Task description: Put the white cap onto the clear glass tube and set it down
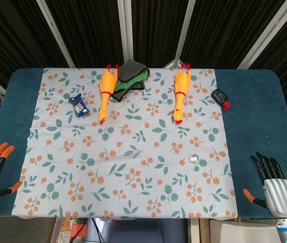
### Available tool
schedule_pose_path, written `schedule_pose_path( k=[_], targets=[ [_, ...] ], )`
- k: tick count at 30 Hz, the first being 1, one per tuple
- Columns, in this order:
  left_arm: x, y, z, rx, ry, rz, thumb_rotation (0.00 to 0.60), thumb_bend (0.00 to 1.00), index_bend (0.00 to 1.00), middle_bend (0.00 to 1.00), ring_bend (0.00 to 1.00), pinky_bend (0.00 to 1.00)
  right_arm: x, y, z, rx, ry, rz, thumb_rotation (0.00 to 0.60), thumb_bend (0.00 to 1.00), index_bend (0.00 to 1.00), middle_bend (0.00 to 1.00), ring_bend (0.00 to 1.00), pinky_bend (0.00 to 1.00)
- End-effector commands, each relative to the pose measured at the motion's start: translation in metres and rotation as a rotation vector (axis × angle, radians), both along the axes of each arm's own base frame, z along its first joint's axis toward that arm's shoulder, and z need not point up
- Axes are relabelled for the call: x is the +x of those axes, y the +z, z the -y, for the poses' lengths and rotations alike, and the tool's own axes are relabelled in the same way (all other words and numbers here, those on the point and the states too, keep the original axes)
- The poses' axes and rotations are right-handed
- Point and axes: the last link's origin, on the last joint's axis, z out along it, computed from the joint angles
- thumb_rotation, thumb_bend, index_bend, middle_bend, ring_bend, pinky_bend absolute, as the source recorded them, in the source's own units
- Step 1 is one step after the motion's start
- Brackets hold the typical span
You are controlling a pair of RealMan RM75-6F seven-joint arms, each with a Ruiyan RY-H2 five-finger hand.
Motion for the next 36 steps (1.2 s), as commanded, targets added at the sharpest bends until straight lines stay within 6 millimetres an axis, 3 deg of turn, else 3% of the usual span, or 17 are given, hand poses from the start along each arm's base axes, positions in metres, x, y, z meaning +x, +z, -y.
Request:
schedule_pose_path(
  k=[1, 14, 23, 29, 36],
  targets=[
    [0.0, 0.0, 0.0, 0.003, 0.003, 0.002, 0.6, 0.12, 0.0, 0.0, 0.0, 0.0, 0.0, 0.0, 0.0, 0.001, 0.001, -0.003, 0.6, 0.26, 0.0, 0.0, 0.0, 0.0],
    [-0.001, 0.0, -0.001, 0.009, 0.019, 0.005, 0.6, 0.12, 0.0, 0.0, 0.0, 0.0, 0.0, -0.001, 0.0, 0.008, -0.005, -0.004, 0.6, 0.26, 0.0, 0.0, 0.0, 0.0],
    [0.006, -0.003, -0.011, 0.02, 0.028, 0.014, 0.6, 0.16, 0.07, 0.01, 0.0, 0.0, -0.001, 0.001, 0.0, 0.0, -0.014, 0.019, 0.6, 0.26, 0.0, 0.0, 0.0, 0.0],
    [0.025, -0.018, -0.031, -0.014, 0.038, 0.032, 0.6, 0.24, 0.17, 0.12, 0.0, 0.0, -0.002, 0.001, 0.001, 0.005, -0.02, 0.032, 0.6, 0.26, 0.0, 0.0, 0.0, 0.0],
    [0.064, -0.056, -0.07, -0.082, 0.005, 0.018, 0.6, 0.31, 0.28, 0.23, 0.0, 0.0, -0.002, 0.001, 0.002, -0.002, -0.028, 0.05, 0.6, 0.26, 0.0, 0.0, 0.0, 0.0]
  ],
)
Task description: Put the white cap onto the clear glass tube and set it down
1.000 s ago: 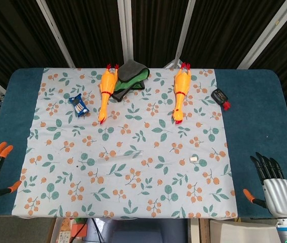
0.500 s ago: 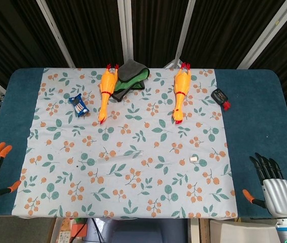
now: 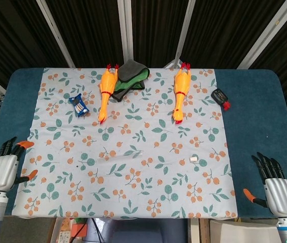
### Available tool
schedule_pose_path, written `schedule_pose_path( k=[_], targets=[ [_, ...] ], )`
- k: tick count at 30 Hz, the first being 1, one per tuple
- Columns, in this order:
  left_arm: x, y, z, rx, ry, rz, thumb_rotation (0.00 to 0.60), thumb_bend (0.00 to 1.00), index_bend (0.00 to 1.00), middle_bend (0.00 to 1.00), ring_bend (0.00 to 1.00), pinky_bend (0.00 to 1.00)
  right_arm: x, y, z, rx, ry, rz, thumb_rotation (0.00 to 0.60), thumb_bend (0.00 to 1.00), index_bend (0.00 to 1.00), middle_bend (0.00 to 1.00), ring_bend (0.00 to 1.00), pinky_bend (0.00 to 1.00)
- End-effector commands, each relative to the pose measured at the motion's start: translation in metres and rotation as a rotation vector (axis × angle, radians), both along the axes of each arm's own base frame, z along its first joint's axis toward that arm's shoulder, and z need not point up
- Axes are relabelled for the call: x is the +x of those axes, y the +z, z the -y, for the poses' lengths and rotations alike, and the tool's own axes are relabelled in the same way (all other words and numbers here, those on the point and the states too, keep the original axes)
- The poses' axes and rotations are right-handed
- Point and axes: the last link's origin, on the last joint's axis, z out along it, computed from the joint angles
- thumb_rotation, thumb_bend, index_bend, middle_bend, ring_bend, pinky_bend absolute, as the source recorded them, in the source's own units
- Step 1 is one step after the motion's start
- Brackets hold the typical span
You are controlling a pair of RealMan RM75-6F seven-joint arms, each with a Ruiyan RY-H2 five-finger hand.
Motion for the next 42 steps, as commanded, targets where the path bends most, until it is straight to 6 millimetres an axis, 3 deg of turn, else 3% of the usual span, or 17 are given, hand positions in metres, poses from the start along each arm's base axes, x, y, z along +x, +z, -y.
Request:
schedule_pose_path(
  k=[1, 10, 19, 33, 42],
  targets=[
    [0.03, -0.029, -0.027, -0.047, -0.02, 0.01, 0.6, 0.31, 0.29, 0.23, 0.0, 0.0, 0.0, 0.0, 0.0, -0.002, -0.003, 0.004, 0.6, 0.26, 0.0, 0.0, 0.0, 0.0],
    [0.076, -0.089, -0.058, -0.11, -0.031, 0.026, 0.6, 0.35, 0.38, 0.27, 0.0, 0.0, 0.001, -0.002, 0.001, -0.001, -0.018, 0.022, 0.6, 0.26, 0.0, 0.0, 0.0, 0.0],
    [0.122, -0.142, -0.068, -0.152, -0.023, 0.046, 0.6, 0.37, 0.4, 0.29, 0.0, 0.0, -0.001, -0.001, 0.002, 0.003, -0.03, 0.037, 0.6, 0.26, 0.0, 0.0, 0.0, 0.0],
    [0.151, -0.194, -0.072, -0.183, -0.014, -0.012, 0.6, 0.41, 0.4, 0.31, 0.0, 0.0, -0.002, 0.001, 0.002, 0.0, -0.037, 0.054, 0.6, 0.26, 0.0, 0.0, 0.0, 0.0],
    [0.158, -0.213, -0.075, -0.199, 0.021, -0.011, 0.6, 0.42, 0.42, 0.33, 0.0, 0.0, -0.003, 0.002, 0.002, -0.002, -0.036, 0.061, 0.6, 0.26, 0.0, 0.0, 0.0, 0.0]
  ],
)
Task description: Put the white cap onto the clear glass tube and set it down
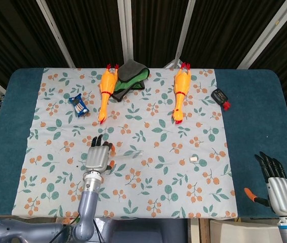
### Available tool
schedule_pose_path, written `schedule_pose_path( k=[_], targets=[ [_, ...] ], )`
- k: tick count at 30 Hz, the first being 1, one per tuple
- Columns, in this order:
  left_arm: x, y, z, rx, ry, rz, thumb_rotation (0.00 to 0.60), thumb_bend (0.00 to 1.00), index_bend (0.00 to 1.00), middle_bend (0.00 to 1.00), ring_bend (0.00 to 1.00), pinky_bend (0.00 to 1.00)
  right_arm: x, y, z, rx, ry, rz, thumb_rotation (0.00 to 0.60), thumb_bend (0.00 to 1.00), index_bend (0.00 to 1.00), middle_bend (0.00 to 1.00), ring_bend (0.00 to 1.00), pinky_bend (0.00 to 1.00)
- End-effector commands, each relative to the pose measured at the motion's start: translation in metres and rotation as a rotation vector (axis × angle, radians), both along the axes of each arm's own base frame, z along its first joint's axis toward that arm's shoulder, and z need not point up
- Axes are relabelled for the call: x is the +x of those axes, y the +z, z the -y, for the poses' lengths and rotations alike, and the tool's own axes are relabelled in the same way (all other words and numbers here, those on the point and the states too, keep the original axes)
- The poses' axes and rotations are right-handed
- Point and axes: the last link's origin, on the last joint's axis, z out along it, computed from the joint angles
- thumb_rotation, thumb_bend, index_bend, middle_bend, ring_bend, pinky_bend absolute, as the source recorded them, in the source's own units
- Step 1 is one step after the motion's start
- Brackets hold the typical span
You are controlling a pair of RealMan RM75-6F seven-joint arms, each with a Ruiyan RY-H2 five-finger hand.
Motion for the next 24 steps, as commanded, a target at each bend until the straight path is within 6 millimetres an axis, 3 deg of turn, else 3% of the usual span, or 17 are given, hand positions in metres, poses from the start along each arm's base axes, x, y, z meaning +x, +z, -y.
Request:
schedule_pose_path(
  k=[1, 7, 24],
  targets=[
    [0.0043, -0.005, -0.0019, -0.004, 0.015, 0.012, 0.6, 0.43, 0.43, 0.35, 0.0, 0.0, 0.0003, 0.0, 0.0, -0.001, 0.001, 0.001, 0.6, 0.26, 0.0, 0.0, 0.0, 0.0],
    [0.0085, -0.0111, -0.0015, -0.004, 0.012, 0.004, 0.6, 0.46, 0.46, 0.42, 0.0, 0.0, 0.0004, -0.0001, 0.0005, -0.004, 0.001, 0.004, 0.6, 0.26, 0.0, 0.0, 0.0, 0.0],
    [0.0051, -0.0133, 0.0007, -0.014, 0.045, -0.016, 0.6, 0.47, 0.47, 0.44, 0.0, 0.0, 0.0013, 0.0001, 0.0002, -0.004, 0.001, 0.013, 0.6, 0.26, 0.0, 0.0, 0.0, 0.0]
  ],
)
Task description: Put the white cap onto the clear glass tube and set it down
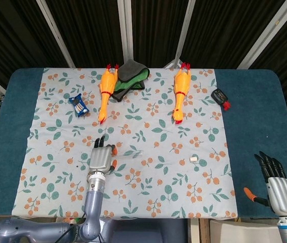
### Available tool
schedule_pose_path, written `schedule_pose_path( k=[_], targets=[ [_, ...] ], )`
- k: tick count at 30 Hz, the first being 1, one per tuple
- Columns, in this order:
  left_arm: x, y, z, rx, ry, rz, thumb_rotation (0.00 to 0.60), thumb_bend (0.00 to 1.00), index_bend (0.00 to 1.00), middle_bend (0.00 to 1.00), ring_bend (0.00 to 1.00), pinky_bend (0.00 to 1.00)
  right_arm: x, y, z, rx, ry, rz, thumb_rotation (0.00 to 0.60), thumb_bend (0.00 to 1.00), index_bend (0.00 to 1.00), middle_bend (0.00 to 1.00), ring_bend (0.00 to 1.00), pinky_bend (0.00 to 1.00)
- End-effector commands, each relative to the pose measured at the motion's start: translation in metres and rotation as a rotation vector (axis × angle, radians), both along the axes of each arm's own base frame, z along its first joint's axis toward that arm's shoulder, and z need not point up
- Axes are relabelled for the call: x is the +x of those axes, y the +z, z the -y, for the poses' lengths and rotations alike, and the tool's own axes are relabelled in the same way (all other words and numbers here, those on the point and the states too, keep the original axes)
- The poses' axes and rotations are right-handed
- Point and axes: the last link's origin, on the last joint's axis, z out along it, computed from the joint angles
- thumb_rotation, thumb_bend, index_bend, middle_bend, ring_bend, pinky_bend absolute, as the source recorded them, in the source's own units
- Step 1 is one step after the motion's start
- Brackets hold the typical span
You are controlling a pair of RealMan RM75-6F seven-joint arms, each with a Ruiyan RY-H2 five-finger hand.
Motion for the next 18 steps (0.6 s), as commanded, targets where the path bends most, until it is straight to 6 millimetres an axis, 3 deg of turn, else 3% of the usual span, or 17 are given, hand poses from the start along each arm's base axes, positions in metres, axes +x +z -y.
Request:
schedule_pose_path(
  k=[1, 9, 18],
  targets=[
    [0.0, -0.001, 0.001, -0.003, 0.003, -0.003, 0.6, 0.48, 0.47, 0.45, 0.0, 0.0, 0.0, 0.0, 0.0, -0.001, 0.0, 0.002, 0.6, 0.26, 0.0, 0.0, 0.0, 0.0],
    [-0.001, 0.002, 0.0, 0.007, 0.006, 0.001, 0.6, 0.62, 0.56, 0.58, 0.05, 0.0, 0.0, 0.001, 0.0, -0.004, 0.004, 0.004, 0.6, 0.26, 0.0, 0.0, 0.0, 0.0],
    [0.009, 0.017, -0.007, 0.064, -0.053, 0.054, 0.6, 0.69, 0.58, 0.6, 0.07, 0.0, -0.001, 0.002, -0.001, -0.005, 0.008, 0.003, 0.6, 0.26, 0.0, 0.0, 0.0, 0.0]
  ],
)
